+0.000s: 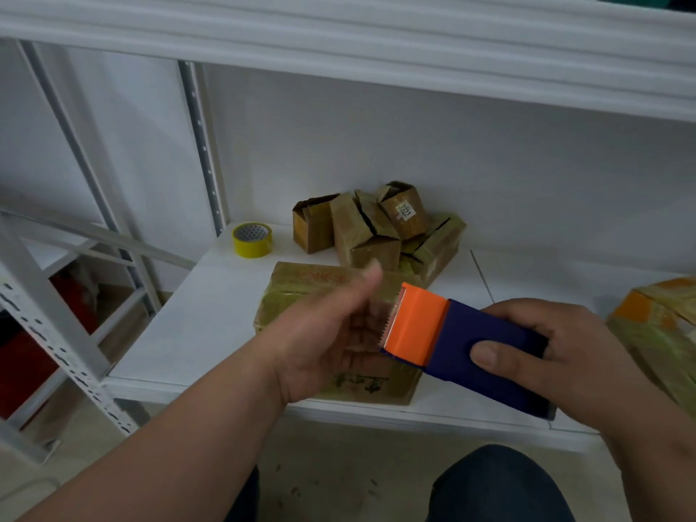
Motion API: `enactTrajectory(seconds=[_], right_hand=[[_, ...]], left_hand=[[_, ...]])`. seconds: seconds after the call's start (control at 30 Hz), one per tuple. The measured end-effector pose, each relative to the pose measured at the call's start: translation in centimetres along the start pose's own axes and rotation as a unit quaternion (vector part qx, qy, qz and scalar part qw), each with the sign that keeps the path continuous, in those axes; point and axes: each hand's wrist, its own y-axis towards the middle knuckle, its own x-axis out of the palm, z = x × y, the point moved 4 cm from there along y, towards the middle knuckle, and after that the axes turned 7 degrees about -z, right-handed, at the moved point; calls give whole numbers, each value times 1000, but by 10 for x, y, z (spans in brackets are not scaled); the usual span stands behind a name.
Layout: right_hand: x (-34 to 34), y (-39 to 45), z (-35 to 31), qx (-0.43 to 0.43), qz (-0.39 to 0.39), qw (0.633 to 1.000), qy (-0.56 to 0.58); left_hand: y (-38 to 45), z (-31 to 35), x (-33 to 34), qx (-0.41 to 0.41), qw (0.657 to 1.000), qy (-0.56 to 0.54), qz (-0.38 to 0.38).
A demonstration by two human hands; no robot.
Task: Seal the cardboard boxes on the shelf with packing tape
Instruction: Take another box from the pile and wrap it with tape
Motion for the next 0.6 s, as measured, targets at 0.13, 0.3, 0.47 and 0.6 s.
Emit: enactTrajectory(seconds=[0.13,0.3,0.47,0.6], right_hand=[[0,13,-3,0,-26,998,-49],[3,35,-9,-24,-51,994,-92],[-8,47,-24,-54,-59,994,-77],[-34,47,-12,-42,-46,994,-87]], left_hand=[[-2,5,-5,20,997,45,59],[-12,23,-17,70,978,142,139],[-24,55,-23,119,964,160,175],[-43,84,-66,169,951,80,246]])
